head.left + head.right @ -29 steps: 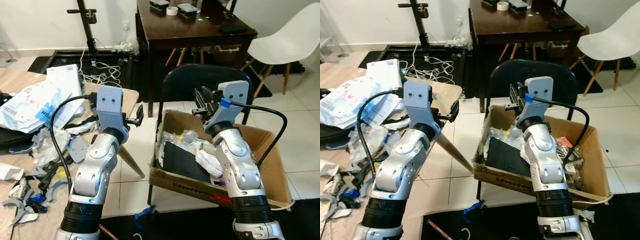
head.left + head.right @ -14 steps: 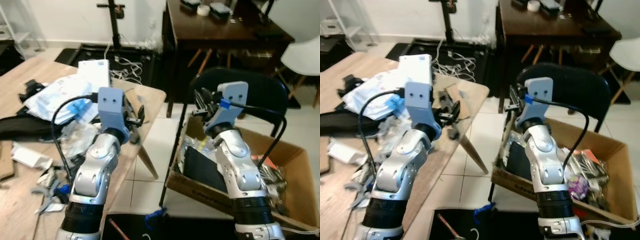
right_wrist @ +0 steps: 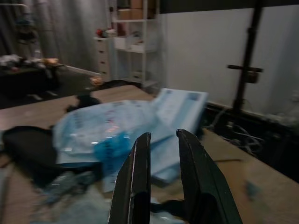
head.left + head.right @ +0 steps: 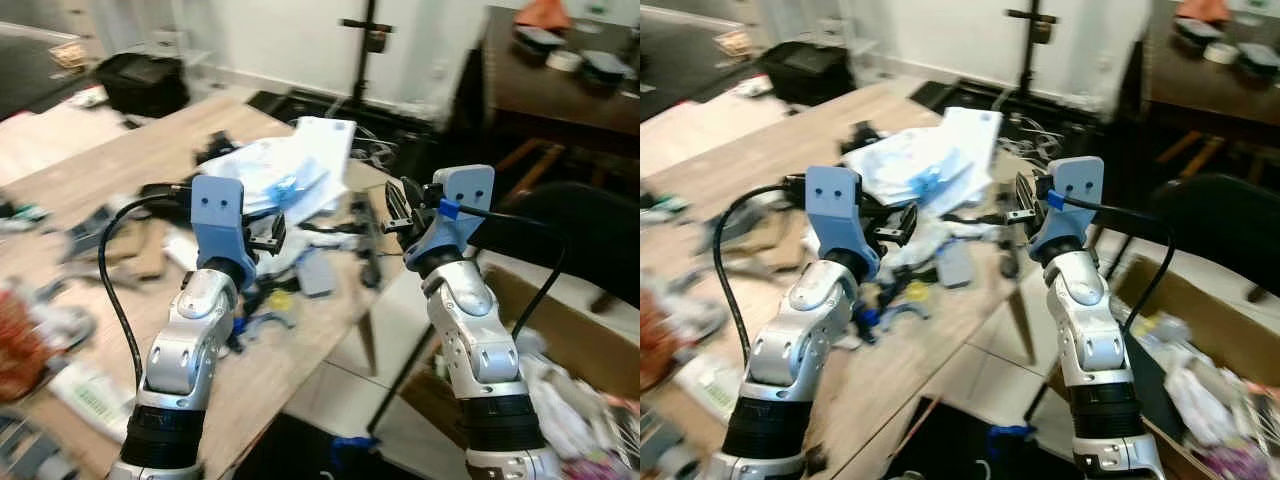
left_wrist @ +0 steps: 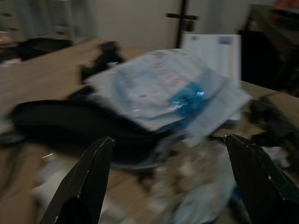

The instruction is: Picking trash to rubbish bin

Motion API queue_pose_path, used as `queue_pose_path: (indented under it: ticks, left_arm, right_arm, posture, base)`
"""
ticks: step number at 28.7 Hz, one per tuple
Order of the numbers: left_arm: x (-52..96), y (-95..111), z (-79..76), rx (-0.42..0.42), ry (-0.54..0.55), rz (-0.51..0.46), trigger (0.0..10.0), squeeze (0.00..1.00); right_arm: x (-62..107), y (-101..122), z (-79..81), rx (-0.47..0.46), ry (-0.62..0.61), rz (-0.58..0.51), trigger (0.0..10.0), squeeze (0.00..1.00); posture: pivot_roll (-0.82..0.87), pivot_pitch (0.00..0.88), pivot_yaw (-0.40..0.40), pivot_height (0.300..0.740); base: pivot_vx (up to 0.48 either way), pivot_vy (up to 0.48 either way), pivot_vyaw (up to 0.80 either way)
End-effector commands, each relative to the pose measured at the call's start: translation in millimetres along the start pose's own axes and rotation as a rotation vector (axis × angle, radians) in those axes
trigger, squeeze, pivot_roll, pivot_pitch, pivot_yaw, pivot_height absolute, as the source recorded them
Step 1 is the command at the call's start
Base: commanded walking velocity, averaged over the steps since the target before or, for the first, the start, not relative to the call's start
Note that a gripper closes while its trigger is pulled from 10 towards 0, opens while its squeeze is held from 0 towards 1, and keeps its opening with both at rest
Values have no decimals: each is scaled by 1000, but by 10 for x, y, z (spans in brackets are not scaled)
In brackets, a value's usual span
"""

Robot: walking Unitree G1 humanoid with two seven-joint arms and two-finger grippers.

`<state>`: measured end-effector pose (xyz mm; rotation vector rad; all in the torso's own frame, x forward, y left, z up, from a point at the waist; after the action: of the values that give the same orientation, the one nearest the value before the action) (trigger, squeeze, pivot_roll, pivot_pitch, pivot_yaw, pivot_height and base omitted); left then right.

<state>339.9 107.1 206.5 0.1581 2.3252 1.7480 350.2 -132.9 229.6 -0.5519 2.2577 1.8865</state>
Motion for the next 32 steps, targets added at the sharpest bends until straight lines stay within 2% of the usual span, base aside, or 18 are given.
queue_pose_path:
  ticks: [1,8,11,32]
  left_arm:
    - [8,-52,-5,-4,-6,25,10000,0]
    - [3,-55,-19,-2,-13,30,10000,0]
    - [2,-57,-21,1,-15,33,10000,0]
    - [5,-49,-28,10,-21,37,10000,0]
  right_arm:
    - [24,-12,-13,-1,-5,6,10000,0]
    - [28,-15,-20,-2,-9,10,10000,0]
    - [38,-9,-46,-51,-32,-3,10000,0]
    - [46,-25,-58,-63,-37,5,10000,0]
  posture:
    - [20,107,1,740]
    - [19,111,4,740]
    - [19,111,4,740]
    - [26,122,9,740]
  base:
    - [0,0,587]
    - [0,0,629]
    - [0,0,0]
    - [0,0,0]
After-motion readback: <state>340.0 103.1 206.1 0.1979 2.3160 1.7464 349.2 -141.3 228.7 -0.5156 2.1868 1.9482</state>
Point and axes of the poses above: a point about 5 cm out from each wrist's last joint towards the gripper, its own x axis pointing back from the gripper into the wrist, its own y axis along the axis of the wrist's last joint, z = x × y, the point moved 2 cm from there along -x, pointing out of the wrist towards the gripper, and after that the axes turned 12 degrees about x, right-handed, at the moved point
